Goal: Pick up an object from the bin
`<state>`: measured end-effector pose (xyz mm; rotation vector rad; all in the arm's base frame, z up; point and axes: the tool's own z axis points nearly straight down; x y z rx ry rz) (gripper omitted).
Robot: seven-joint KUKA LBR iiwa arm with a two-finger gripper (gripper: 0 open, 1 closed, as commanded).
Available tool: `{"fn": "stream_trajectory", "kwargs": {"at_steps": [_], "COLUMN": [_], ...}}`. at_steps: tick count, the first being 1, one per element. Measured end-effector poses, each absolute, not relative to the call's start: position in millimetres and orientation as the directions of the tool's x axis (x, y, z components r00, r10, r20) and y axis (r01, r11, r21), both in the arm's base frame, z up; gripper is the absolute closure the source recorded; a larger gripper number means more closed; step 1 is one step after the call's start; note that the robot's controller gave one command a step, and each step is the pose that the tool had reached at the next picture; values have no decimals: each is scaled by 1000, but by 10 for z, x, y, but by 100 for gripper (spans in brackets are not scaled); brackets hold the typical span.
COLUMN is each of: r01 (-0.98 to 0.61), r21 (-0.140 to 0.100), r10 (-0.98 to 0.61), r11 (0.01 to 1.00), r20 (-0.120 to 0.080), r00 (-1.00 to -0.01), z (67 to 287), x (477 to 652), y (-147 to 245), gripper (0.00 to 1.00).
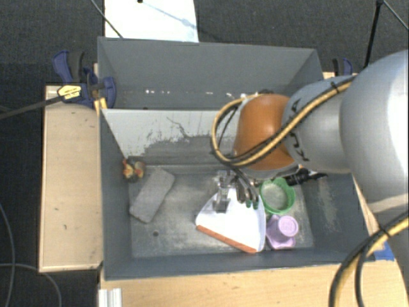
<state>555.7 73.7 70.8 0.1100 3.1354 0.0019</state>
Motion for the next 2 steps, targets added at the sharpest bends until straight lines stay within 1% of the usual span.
{"fn": "stream_trajectory", "kwargs": {"at_steps": [1, 2], "r01": [71, 16], "r21": [1, 0], "r10": [71, 16], "r11": [998, 1000], "r20": [-4, -3], "r00": [-997, -1000], "z": [708, 2035], "x": [5557, 5544], "y": [737, 300], "gripper": [100, 100]}}
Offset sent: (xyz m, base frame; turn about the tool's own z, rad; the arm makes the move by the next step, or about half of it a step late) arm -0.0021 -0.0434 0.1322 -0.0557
